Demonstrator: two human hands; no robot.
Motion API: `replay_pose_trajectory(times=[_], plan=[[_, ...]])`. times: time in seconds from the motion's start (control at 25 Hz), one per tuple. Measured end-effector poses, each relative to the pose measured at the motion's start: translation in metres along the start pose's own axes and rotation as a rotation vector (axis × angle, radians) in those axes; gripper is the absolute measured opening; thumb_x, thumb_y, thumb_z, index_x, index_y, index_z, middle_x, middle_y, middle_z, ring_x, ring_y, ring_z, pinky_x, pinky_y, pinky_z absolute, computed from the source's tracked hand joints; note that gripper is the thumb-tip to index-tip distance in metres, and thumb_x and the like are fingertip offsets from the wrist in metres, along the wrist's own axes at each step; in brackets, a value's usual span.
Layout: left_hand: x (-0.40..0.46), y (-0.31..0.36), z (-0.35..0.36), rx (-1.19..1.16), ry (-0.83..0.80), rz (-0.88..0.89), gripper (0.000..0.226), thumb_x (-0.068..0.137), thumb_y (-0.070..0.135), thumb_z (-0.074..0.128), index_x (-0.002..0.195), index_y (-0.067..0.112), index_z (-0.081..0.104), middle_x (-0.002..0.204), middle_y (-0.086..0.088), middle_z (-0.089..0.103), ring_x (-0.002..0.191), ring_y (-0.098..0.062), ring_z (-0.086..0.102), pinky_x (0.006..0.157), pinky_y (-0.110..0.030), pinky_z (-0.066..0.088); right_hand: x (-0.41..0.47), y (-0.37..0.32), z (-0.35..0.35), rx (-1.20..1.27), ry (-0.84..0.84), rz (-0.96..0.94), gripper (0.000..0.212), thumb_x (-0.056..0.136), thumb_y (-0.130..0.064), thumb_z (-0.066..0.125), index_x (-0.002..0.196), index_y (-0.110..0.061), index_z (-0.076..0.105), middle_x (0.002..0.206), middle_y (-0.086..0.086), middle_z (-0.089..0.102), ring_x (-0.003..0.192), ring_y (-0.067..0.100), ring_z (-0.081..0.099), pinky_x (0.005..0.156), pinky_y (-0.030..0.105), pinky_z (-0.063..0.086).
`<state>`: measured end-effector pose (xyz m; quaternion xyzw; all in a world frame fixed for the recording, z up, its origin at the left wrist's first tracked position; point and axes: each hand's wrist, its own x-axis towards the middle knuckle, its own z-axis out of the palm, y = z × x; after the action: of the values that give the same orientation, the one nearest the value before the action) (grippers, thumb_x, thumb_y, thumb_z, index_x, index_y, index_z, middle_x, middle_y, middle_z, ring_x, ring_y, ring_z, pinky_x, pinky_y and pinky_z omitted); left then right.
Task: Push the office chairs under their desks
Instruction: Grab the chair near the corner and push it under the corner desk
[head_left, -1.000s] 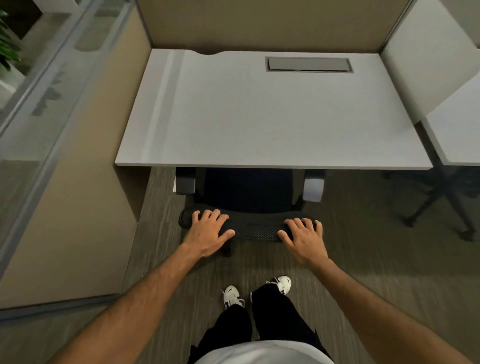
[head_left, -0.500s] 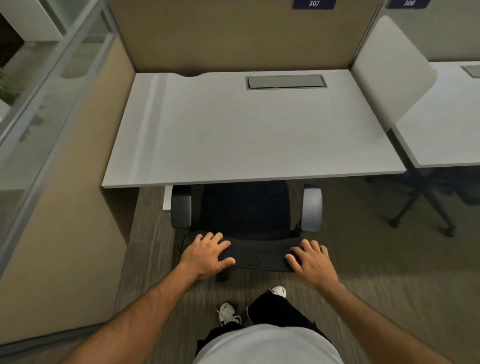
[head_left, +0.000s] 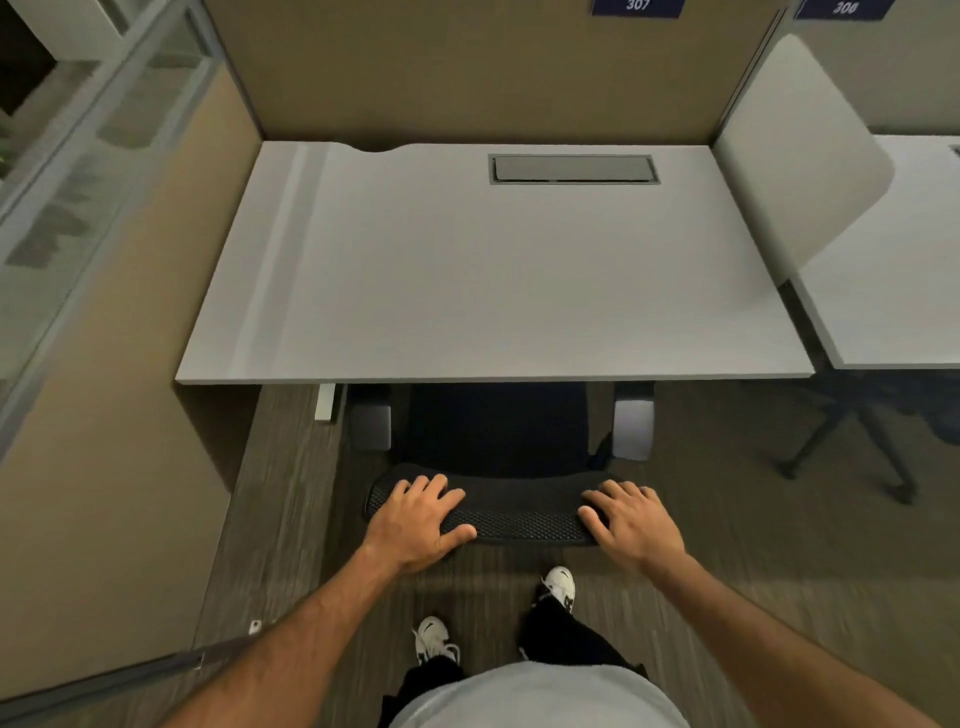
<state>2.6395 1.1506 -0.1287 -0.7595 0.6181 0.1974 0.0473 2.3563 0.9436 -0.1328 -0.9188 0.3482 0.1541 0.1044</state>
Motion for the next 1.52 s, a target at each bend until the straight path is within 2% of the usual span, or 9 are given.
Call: replay_pose_trajectory(times=[0.16,0.28,0.52,0.84,1.08,1.4,1.52], plan=[[0.033,0.011,-0.008,-0.007,0.03,-0.026,0.081,0.095,0.079,0.019,0.145,0.024,0.052,0.133,-0.005,0.054,0.117,-0.025,0.054,0.099,-0.047,0.043,0.026,0.027,-0.021,0.016,-0.02,-0.021,0.066,0.1,-0.066,0.015,0.141,-0.034,0.056,0.137,-0.011,0.061,0.127,0.014,0.052,0.107,0.039,0.035],[0.06,0.02,-0.013,-0.02,0.04,-0.054,0.086,0.094,0.081,0.012,0.146,0.024,0.051,0.133,-0.004,0.054,0.117,-0.023,0.053,0.1,-0.046,0.043,0.043,0.052,-0.031,0.045,-0.031,-0.046,0.067,0.1,-0.067,0.016,0.143,-0.032,0.054,0.143,-0.01,0.059,0.132,0.015,0.05,0.111,0.041,0.032],[0.11,0.031,-0.033,-0.03,0.004,-0.107,0.083,0.094,0.078,0.013,0.151,0.026,0.044,0.14,-0.004,0.049,0.123,-0.022,0.05,0.107,-0.043,0.038,0.088,0.093,-0.053,0.078,-0.049,-0.069,0.074,0.098,-0.07,0.012,0.144,-0.031,0.054,0.146,-0.007,0.058,0.135,0.017,0.049,0.112,0.045,0.032],[0.154,0.031,-0.051,-0.048,0.047,-0.134,0.09,0.092,0.077,-0.002,0.149,0.027,0.046,0.131,-0.003,0.053,0.115,-0.02,0.052,0.105,-0.043,0.04,0.131,0.118,-0.073,0.055,-0.069,-0.115,0.075,0.097,-0.069,0.01,0.142,-0.03,0.055,0.143,-0.006,0.06,0.131,0.019,0.052,0.11,0.046,0.035],[0.187,0.018,-0.062,-0.028,0.015,-0.113,0.077,0.096,0.074,0.011,0.151,0.03,0.042,0.141,-0.002,0.05,0.124,-0.021,0.049,0.11,-0.044,0.037,0.159,0.127,-0.086,0.065,-0.064,-0.083,0.073,0.096,-0.07,0.012,0.139,-0.031,0.058,0.139,-0.007,0.063,0.128,0.018,0.053,0.108,0.045,0.037],[0.206,0.012,-0.066,-0.011,-0.052,-0.059,0.076,0.097,0.073,0.014,0.153,0.028,0.038,0.151,-0.006,0.043,0.134,-0.025,0.042,0.113,-0.048,0.034,0.172,0.133,-0.087,0.056,-0.054,-0.061,0.072,0.097,-0.07,0.013,0.138,-0.033,0.059,0.14,-0.008,0.063,0.129,0.017,0.053,0.109,0.045,0.037],[0.207,0.012,-0.07,0.001,-0.053,-0.022,0.075,0.097,0.073,0.016,0.153,0.027,0.038,0.15,-0.006,0.043,0.132,-0.024,0.043,0.111,-0.047,0.035,0.169,0.133,-0.086,0.047,-0.058,-0.051,0.072,0.098,-0.067,0.009,0.137,-0.034,0.058,0.138,-0.007,0.063,0.127,0.017,0.053,0.108,0.045,0.036]])
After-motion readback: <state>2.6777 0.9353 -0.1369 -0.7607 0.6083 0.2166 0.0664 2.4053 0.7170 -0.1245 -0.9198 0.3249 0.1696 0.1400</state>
